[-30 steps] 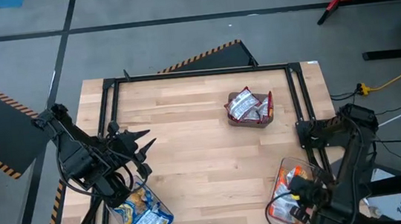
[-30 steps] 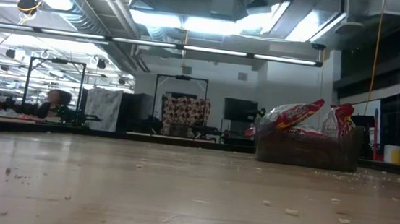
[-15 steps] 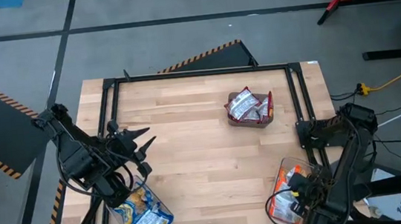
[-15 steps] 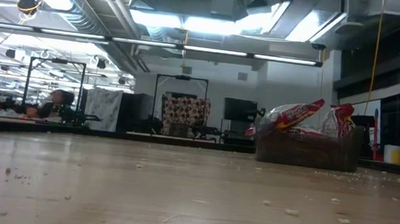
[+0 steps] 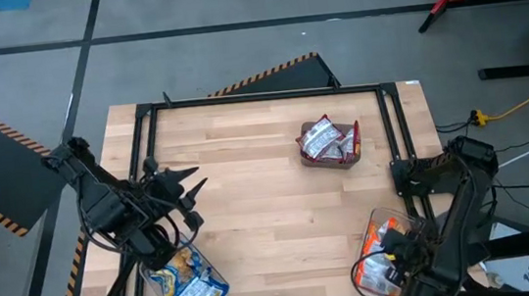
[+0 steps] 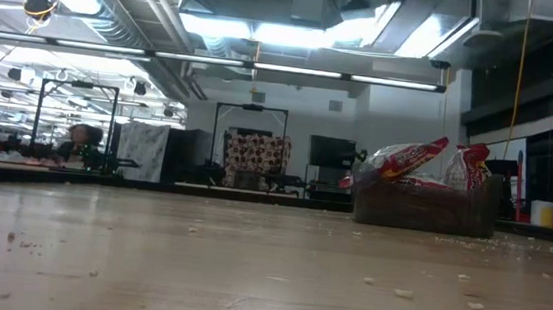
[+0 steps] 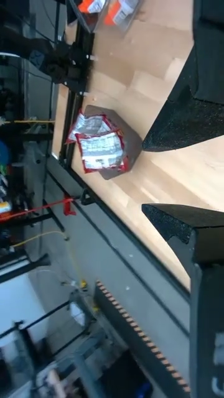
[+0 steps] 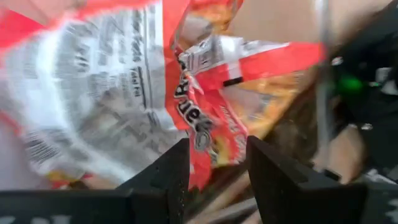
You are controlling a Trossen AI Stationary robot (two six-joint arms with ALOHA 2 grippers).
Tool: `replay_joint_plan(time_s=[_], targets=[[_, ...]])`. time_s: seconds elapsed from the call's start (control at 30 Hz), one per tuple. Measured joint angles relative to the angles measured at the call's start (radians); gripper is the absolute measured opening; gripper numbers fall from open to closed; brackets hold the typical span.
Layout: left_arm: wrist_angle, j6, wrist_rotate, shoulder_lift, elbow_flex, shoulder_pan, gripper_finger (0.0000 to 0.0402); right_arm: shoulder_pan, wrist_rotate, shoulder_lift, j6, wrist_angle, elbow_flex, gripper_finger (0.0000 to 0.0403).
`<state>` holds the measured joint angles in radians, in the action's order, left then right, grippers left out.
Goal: Sort Maruchan noodles
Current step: Return to Home Position
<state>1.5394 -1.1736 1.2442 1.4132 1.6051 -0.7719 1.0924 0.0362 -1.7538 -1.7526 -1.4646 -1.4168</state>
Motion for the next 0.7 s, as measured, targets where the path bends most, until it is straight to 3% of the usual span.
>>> replay_joint_plan(time_s=[0.1, 0.2, 0.3, 0.57, 0.7], targets=[[-0.001, -0.010, -0.038, 0.000, 0.000, 0.016, 0.0141, 0.000, 0.054, 0.000, 0.004, -0.108, -0.103, 0.0140], [-0.004, 0.020, -0.071, 0.000, 0.000, 0.030, 0.0141, 0.003, 0.200, 0.017, 0.098, -0.090, -0.175, 0.0140], [-0.011, 0.050, -0.083, -0.010, -0.001, 0.054, 0.0141, 0.014, 0.411, 0.048, 0.229, -0.107, -0.248, 0.0140], [-0.154, 0.245, -0.117, -0.196, -0.001, 0.073, 0.0141, 0.006, 1.148, 0.243, 0.717, -0.105, -0.305, 0.0140], [-0.289, 0.463, -0.131, -0.300, 0.000, 0.053, 0.0141, 0.006, 1.319, 0.423, 0.838, -0.107, -0.251, 0.0140]])
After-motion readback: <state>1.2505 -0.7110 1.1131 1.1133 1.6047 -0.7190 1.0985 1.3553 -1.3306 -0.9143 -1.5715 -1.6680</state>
